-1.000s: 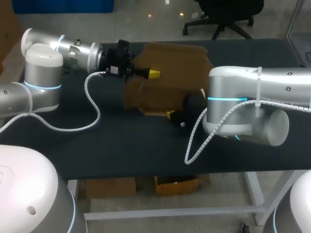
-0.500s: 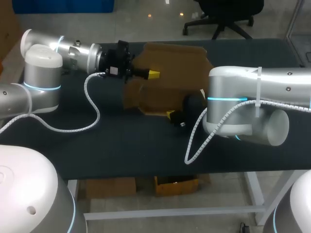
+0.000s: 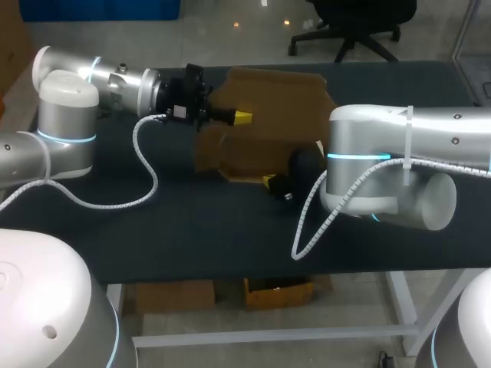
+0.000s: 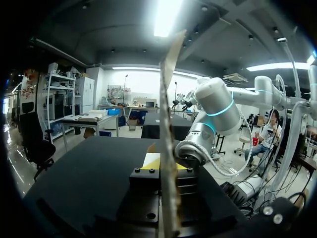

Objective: Assemble the packaging by folding the flat box into shape, placing the metal phone stand inside, and closing the box properly

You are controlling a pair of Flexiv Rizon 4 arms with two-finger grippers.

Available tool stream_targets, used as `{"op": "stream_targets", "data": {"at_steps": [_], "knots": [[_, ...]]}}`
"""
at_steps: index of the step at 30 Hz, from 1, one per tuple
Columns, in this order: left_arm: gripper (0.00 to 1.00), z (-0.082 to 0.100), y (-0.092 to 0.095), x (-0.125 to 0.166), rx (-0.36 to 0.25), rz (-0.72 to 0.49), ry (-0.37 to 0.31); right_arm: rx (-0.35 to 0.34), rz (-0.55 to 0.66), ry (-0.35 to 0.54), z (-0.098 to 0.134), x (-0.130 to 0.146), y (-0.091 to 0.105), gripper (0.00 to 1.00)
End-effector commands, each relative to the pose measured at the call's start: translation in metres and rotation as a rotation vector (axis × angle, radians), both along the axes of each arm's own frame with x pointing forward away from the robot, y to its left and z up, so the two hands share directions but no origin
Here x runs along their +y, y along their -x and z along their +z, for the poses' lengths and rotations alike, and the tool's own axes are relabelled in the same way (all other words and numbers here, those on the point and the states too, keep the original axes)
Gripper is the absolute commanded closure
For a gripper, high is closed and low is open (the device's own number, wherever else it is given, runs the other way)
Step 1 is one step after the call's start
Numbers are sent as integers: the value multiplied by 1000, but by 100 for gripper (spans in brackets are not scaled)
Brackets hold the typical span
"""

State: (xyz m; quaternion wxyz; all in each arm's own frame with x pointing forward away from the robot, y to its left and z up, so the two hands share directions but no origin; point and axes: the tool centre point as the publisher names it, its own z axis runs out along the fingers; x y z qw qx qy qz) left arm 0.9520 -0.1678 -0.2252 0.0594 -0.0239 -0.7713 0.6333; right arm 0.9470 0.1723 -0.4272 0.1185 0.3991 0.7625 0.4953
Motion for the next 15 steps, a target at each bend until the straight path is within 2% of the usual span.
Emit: {"op": "stream_targets", "data": {"at_steps": [1,8,15], "knots": [[100,-2,1,0,-1,2,0,-29,-16,14,5,2,11,100],[100,-2,1,0,-1,2,0,-90,-16,31,28,-8,31,100],[100,-2,1,0,-1,2,0,-109,-2,31,40,-19,55,100]]}}
